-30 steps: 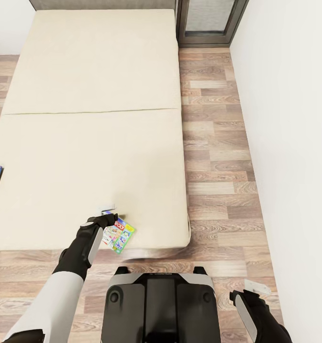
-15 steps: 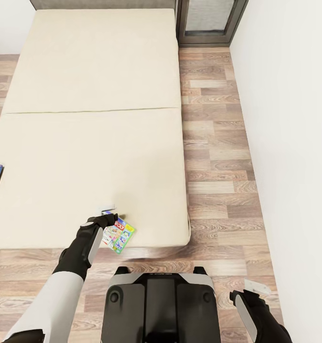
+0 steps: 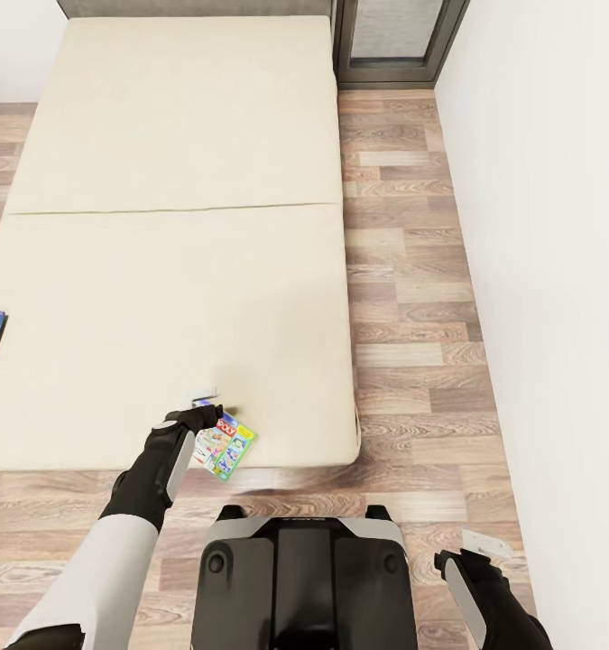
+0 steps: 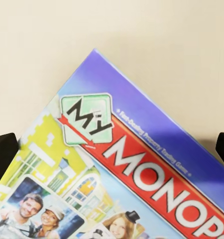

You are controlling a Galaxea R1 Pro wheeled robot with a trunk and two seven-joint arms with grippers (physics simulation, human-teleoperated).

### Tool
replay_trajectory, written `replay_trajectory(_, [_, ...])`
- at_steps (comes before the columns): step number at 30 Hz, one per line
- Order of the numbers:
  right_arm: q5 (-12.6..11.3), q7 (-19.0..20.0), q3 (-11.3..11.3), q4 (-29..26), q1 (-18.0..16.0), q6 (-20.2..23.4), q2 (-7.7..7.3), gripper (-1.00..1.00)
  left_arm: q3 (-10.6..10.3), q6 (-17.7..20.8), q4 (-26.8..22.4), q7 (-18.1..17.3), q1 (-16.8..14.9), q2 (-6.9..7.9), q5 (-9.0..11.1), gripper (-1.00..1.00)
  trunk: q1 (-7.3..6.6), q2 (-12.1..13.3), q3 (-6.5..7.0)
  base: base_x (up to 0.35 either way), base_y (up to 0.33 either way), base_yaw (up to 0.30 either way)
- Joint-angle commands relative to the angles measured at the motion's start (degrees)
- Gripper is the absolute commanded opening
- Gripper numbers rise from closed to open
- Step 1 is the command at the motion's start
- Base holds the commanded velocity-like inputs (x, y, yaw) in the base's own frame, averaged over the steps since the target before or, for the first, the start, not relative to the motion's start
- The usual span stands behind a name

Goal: Put all the toys in the child's room - the three board games (two on the bed and one on the table), the two jigsaw puzzles on the table, and the tennis ball on the table - inside the toy box on the table in the child's room.

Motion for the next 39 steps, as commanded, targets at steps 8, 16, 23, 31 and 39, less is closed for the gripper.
replay_trajectory(8, [-0.6,-0.4,0.1,-0.1,0.0,0.1,-0.03,1.00,0.1,0.3,0.0,0.1,0.0,-0.05,0.3,1.00,0.04,-0.1,-0.06,0.000,0.000,0.000])
replay_trajectory(16, [-0.6,-0.4,0.1,-0.1,0.0,0.1,-0.01,1.00,0.1,0.3,0.0,0.1,0.0,-0.05,0.3,1.00,0.04,-0.1,-0.06,-0.012,0.000,0.000])
replay_trajectory(23, [-0.6,-0.4,0.1,-0.1,0.0,0.2,-0.04,1.00,0.1,0.3,0.0,0.1,0.0,-0.05,0.3,1.00,0.04,-0.1,-0.06,-0.057,0.000,0.000])
replay_trajectory(31, [-0.6,-0.4,0.1,-0.1,0.0,0.2,-0.01,1.00,0.1,0.3,0.0,0.1,0.0,-0.05,0.3,1.00,0.04,-0.1,-0.06,-0.005,0.000,0.000])
replay_trajectory(39, [-0.6,-0.4,0.1,-0.1,0.0,0.2,-0.03,1.00,0.1,0.3,0.0,0.1,0.0,-0.05,0.3,1.00,0.04,-0.1,-0.06,0.000,0.000,0.000])
